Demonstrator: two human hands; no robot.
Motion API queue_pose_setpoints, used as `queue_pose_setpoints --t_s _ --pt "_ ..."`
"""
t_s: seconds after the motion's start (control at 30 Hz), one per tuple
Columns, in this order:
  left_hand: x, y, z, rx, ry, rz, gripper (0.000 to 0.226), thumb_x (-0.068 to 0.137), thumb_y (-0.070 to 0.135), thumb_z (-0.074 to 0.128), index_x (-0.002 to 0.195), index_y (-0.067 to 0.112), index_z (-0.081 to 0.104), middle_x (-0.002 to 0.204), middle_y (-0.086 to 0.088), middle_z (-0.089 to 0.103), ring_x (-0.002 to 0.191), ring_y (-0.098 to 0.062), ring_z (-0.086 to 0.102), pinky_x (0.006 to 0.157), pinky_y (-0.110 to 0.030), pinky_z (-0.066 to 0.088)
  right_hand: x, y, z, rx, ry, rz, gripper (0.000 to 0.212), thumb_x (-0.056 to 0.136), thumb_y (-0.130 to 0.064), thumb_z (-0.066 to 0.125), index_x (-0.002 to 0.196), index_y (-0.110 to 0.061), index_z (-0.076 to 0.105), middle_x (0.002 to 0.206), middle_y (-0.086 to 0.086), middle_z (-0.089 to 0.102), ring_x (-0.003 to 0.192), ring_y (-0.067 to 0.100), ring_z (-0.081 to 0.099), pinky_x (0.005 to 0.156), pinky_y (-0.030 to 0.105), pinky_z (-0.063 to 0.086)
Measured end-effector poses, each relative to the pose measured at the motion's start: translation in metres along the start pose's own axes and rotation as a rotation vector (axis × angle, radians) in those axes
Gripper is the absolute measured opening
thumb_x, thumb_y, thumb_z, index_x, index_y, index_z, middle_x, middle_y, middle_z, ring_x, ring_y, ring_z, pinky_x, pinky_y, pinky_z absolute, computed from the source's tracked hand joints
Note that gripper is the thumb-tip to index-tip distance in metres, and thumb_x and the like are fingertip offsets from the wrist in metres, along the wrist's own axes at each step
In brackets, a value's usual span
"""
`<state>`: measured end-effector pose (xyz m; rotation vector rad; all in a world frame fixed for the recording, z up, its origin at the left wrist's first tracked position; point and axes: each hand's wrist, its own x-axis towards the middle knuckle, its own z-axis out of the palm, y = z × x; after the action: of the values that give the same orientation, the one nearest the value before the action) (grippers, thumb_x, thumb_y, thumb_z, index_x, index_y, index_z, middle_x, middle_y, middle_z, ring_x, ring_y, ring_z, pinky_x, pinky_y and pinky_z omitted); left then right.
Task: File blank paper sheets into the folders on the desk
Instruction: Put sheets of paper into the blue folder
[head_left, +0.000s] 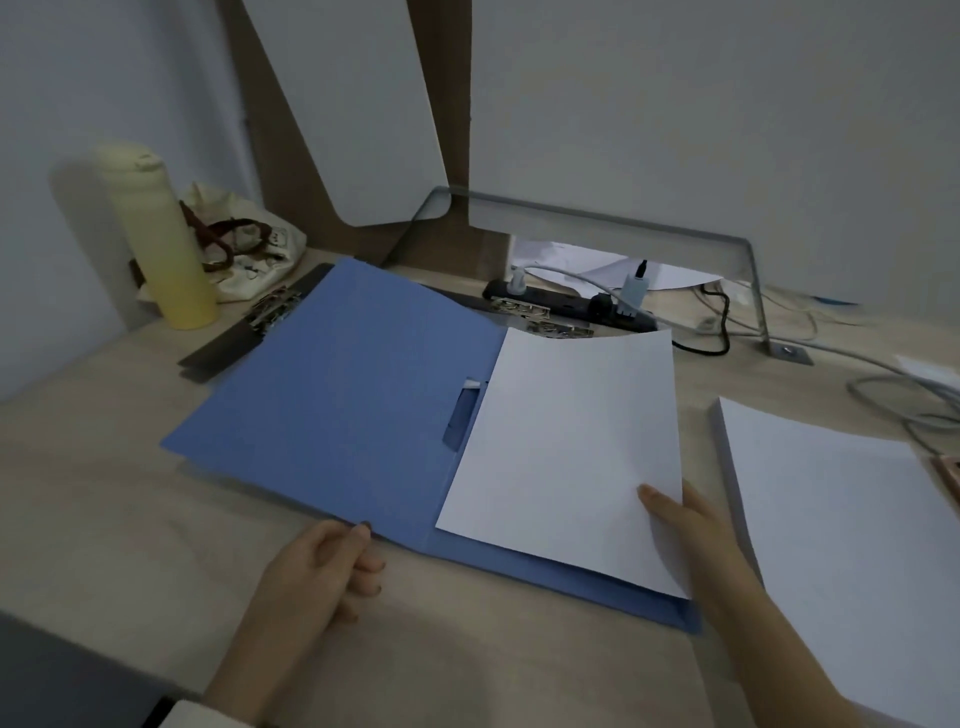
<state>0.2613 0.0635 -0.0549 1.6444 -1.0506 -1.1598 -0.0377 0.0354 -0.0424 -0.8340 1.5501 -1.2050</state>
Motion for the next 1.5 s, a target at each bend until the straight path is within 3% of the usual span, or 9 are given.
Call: queue_pose_setpoints --t_s 0.13,0.33,0.43,0.53,0.73,1.0,1.13,1.3,1.5 --pt "-0.001 0.001 0.008 -0.168 0.017 0.034 0.008 0.090 0.008 0.055 0.091 0.005 0.062 0.085 -0.010 0.066 0.079 -0.015 0.064 0.051 -0.017 0.055 0.006 0.004 0.003 -0.060 0.008 0.024 0.033 0.091 -0.018 0.055 0.124 -0.015 0.054 0.118 0.010 0.064 0.105 0.030 0.060 0.101 0.049 0.043" --pt "0.002 0.004 0.026 -0.094 0.017 0.077 0.012 0.084 0.018 0.066 0.089 0.027 0.059 0.087 0.009 0.069 0.077 -0.007 0.067 0.074 -0.020 0.049 0.014 0.009 -0.002 -0.065 0.000 0.049 0.031 0.091 -0.015 0.054 0.122 -0.012 0.056 0.115 0.013 0.065 0.105 0.033 0.060 0.101 0.050 0.043" --pt "0.003 0.005 0.034 0.046 0.021 0.076 0.011 0.083 0.023 0.067 0.081 0.024 0.057 0.083 0.010 0.066 0.078 0.000 0.060 0.064 -0.013 0.041 0.014 0.010 -0.004 -0.053 -0.003 0.057 0.031 0.091 -0.013 0.053 0.122 -0.011 0.056 0.114 0.014 0.065 0.105 0.035 0.060 0.099 0.048 0.044" --pt "0.008 0.002 0.038 0.148 0.037 0.076 0.017 0.084 0.025 0.066 0.076 0.015 0.056 0.074 0.005 0.063 0.072 -0.004 0.057 0.059 -0.017 0.040 0.013 0.009 -0.004 -0.073 -0.031 0.065 0.024 0.092 -0.014 0.053 0.115 -0.014 0.059 0.112 0.013 0.066 0.104 0.033 0.061 0.099 0.049 0.044" --pt "0.015 -0.001 0.039 0.191 0.046 0.074 0.034 0.085 0.029 0.063 0.082 -0.005 0.059 0.074 -0.015 0.066 0.070 -0.024 0.060 0.064 -0.028 0.046 0.012 0.008 -0.005 -0.075 -0.034 0.080 0.032 0.091 -0.013 0.053 0.123 -0.009 0.056 0.115 0.014 0.065 0.106 0.034 0.061 0.100 0.049 0.043" --pt "0.012 -0.001 0.044 0.221 0.076 0.103 0.038 0.083 0.031 0.066 0.082 -0.006 0.060 0.083 -0.020 0.068 0.082 -0.034 0.064 0.074 -0.039 0.052 0.008 0.006 -0.006 -0.112 -0.053 0.087 0.029 0.090 -0.014 0.054 0.119 -0.012 0.057 0.110 0.013 0.067 0.100 0.034 0.062 0.091 0.045 0.049" --pt "0.014 -0.002 0.045 0.267 0.056 0.102 0.035 0.085 0.030 0.064 0.063 0.007 0.050 0.071 -0.013 0.064 0.069 -0.028 0.061 0.071 -0.037 0.052 0.007 0.005 -0.005 -0.102 -0.064 0.097 0.026 0.090 -0.012 0.054 0.115 -0.013 0.059 0.106 0.013 0.068 0.099 0.034 0.063 0.088 0.043 0.049" --pt "0.014 -0.007 0.047 0.310 0.053 0.169 0.040 0.087 0.030 0.061 0.057 0.010 0.043 0.055 -0.008 0.052 0.055 -0.022 0.051 0.062 -0.033 0.048 0.008 0.006 -0.004 -0.155 -0.025 0.103 0.018 0.090 -0.013 0.054 0.106 -0.017 0.060 0.100 0.010 0.068 0.094 0.032 0.063 0.086 0.042 0.050" --pt "0.013 -0.011 0.051 0.504 0.089 0.397 0.050 0.084 0.023 0.066 0.053 0.018 0.027 0.047 0.009 0.027 0.041 -0.008 0.030 0.045 -0.014 0.025 0.004 0.001 0.002 -0.208 0.003 0.108 0.016 0.091 -0.014 0.054 0.106 -0.018 0.059 0.101 0.007 0.066 0.099 0.033 0.061 0.098 0.048 0.044"
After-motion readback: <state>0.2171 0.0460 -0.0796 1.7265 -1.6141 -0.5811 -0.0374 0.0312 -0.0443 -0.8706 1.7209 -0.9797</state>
